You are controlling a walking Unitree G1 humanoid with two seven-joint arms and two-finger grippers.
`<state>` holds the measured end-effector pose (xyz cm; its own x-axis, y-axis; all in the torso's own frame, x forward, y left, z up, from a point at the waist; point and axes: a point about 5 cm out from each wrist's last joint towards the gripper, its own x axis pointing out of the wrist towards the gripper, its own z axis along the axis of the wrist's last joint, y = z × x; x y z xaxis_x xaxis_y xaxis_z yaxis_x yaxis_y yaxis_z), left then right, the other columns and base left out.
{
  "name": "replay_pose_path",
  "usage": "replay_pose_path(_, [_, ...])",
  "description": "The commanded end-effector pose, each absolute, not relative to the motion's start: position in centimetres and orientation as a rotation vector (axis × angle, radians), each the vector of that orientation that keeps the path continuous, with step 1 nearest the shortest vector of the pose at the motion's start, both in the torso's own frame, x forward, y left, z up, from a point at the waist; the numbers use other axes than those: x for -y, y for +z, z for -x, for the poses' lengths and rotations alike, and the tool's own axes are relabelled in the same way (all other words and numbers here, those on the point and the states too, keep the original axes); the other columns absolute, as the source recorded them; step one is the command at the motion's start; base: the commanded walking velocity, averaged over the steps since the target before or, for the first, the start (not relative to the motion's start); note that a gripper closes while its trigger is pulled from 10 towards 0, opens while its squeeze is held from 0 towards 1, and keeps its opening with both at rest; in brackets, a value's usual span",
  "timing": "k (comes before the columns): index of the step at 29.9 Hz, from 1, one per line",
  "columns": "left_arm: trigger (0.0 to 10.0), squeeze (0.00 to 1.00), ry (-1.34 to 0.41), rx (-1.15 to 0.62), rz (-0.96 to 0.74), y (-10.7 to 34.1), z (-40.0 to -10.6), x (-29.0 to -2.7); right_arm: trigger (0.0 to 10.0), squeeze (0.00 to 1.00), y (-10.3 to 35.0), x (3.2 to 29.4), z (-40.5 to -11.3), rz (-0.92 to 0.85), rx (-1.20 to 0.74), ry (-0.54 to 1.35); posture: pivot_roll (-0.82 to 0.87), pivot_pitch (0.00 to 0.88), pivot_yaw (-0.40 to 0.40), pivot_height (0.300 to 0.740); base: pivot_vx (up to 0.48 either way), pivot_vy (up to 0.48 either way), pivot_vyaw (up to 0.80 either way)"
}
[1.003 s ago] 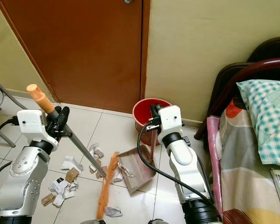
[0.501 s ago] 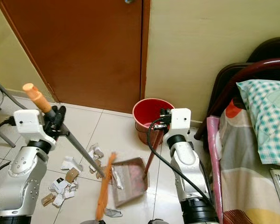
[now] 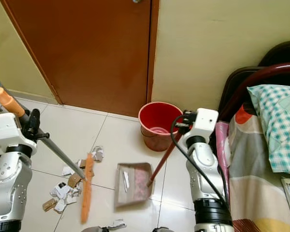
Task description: Sweep floor
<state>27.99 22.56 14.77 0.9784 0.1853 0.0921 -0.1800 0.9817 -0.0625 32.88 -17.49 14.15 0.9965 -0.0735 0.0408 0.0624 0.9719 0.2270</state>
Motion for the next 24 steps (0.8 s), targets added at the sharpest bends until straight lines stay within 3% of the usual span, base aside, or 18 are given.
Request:
replay_pose_path(1, [10.0,0.0,0.16,0.13,0.056,15.1,-27.9,-22.1,10.0,0.0,17.1,17.4,-33.7,-0.287,0.154,-0.069,0.07,0.08,0.008,0.74,0.0,0.0,0.0])
replay_pose_path(16, [10.0,0.0,0.132,0.12,0.09,14.6,-28.2,-20.7,10.0,0.0,25.1,16.7,-36.9,-0.381,0.335,-0.044,0.05,0.08,0.02,0.74,0.0,0.0,0.0])
replay_pose_path(24, [10.0,0.0,0.122,0.121,0.096,14.6,-28.4,-20.4,10.0,0.0,29.4,17.5,-37.5,-0.332,0.458,-0.056,0.04,0.084,0.016,0.74,0.0,0.0,0.0])
